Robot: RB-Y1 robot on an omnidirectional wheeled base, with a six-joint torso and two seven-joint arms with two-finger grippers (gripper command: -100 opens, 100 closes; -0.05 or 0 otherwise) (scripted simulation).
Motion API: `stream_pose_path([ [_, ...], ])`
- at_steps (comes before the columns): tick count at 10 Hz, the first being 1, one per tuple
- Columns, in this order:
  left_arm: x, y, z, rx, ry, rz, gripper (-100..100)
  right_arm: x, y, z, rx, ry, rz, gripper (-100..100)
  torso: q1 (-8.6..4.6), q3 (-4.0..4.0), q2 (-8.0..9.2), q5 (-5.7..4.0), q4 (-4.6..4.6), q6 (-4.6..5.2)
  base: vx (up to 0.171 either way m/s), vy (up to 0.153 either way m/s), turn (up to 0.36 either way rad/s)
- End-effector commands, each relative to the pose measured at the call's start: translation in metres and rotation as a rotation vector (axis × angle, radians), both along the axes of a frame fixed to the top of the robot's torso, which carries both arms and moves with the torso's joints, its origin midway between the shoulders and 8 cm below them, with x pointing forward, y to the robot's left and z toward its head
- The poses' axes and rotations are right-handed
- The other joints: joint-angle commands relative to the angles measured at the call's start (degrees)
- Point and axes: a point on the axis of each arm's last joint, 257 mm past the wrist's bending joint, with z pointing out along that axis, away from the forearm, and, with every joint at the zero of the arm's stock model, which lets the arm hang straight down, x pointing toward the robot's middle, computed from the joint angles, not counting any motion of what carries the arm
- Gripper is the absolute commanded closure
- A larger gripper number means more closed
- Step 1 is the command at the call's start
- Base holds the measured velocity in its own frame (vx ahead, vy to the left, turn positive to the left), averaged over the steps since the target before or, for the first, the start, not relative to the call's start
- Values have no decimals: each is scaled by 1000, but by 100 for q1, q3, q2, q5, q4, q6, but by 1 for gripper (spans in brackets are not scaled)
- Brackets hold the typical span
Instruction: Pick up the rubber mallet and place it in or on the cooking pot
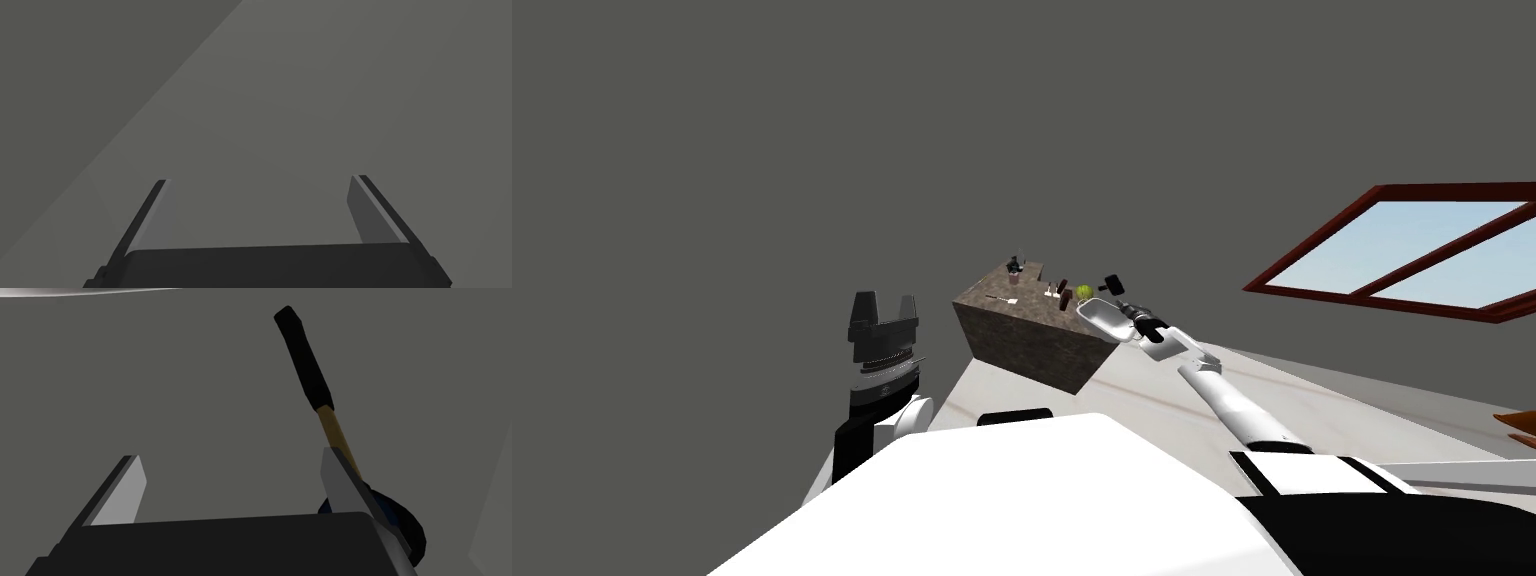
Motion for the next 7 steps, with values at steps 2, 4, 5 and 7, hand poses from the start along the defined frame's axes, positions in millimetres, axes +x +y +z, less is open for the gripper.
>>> stream_pose_path([
  [2,0,0,0,0,0,0,0,18,0,14,8,-27,-9,-100,6,-17,-29,1,-7,-1,1,-15,-7],
  [4,0,0,0,0,0,0,0,27,4,26,8,-51,0,-100,19,-32,-56,6,-11,-7,20,5,0],
  [5,0,0,0,0,0,0,0,35,8,2,0,6,-12,-100,24,-32,-56,9,-11,-7,-131,-47,97],
  [7,0,0,0,0,0,0,0,53,11,6,3,7,-12,-100,2,-20,-13,-21,-24,-31,-168,-43,59],
])
